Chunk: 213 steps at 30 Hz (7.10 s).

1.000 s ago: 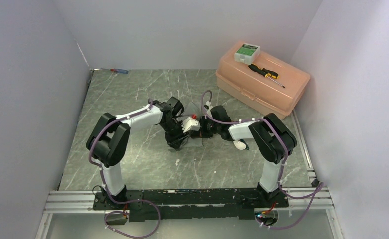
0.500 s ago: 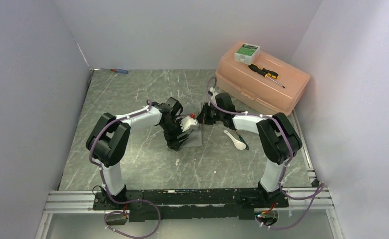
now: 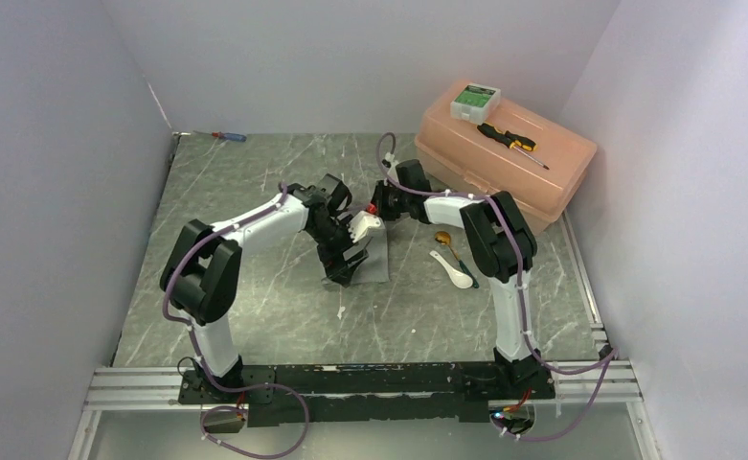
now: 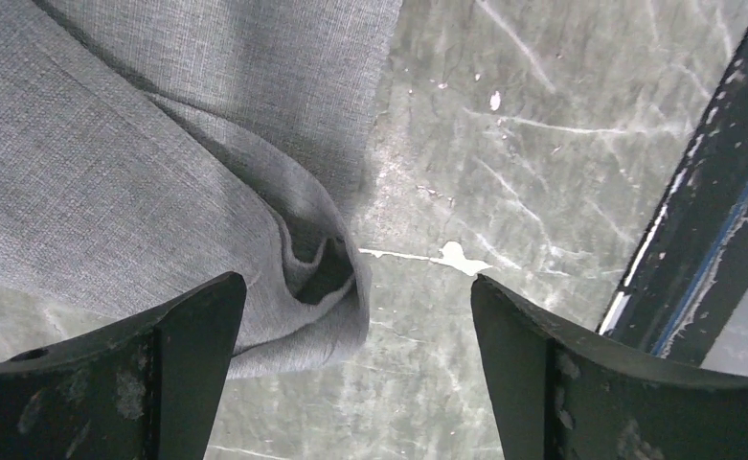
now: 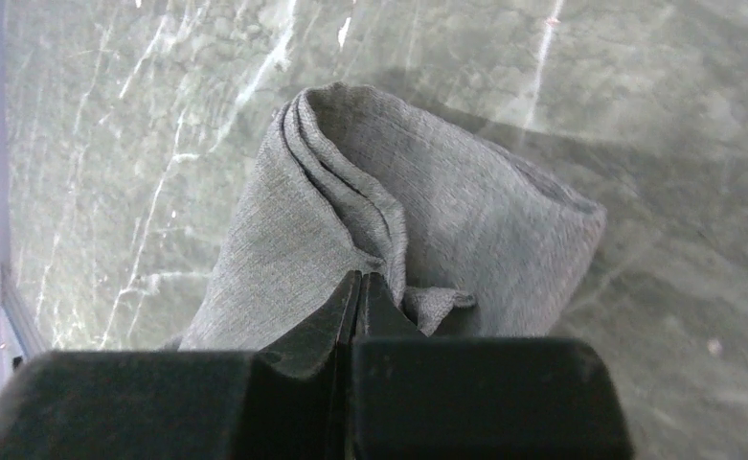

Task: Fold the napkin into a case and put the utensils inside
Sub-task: Smooth out the 2/3-rectangle-folded napkin at the center of the board.

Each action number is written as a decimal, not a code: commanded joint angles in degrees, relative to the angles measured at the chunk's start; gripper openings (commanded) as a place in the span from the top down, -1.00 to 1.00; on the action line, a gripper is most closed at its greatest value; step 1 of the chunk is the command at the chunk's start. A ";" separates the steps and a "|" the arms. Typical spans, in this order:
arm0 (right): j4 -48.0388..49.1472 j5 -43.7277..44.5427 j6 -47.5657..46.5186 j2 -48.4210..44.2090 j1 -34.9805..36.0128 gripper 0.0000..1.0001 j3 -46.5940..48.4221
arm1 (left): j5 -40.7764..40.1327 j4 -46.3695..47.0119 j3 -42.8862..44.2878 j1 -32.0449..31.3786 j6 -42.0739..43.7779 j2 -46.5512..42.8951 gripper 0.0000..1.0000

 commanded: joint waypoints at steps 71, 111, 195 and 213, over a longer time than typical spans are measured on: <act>-2.17 -22.21 4.31 -7.57 8.62 1.00 -11.50 | 2.20 4.84 -3.74 3.61 21.19 0.66 0.54; -16.55 -9.78 -6.07 -3.80 8.49 1.00 -11.77 | 3.40 -5.54 4.74 -0.62 32.81 2.16 0.95; -19.03 -13.62 -6.84 -8.77 -0.31 0.98 1.07 | -1.52 -3.83 10.87 -4.91 21.91 1.00 -0.37; -20.67 6.60 -13.05 -2.06 -0.11 0.83 19.31 | -4.58 -1.87 -2.99 -1.44 10.12 -8.53 -0.91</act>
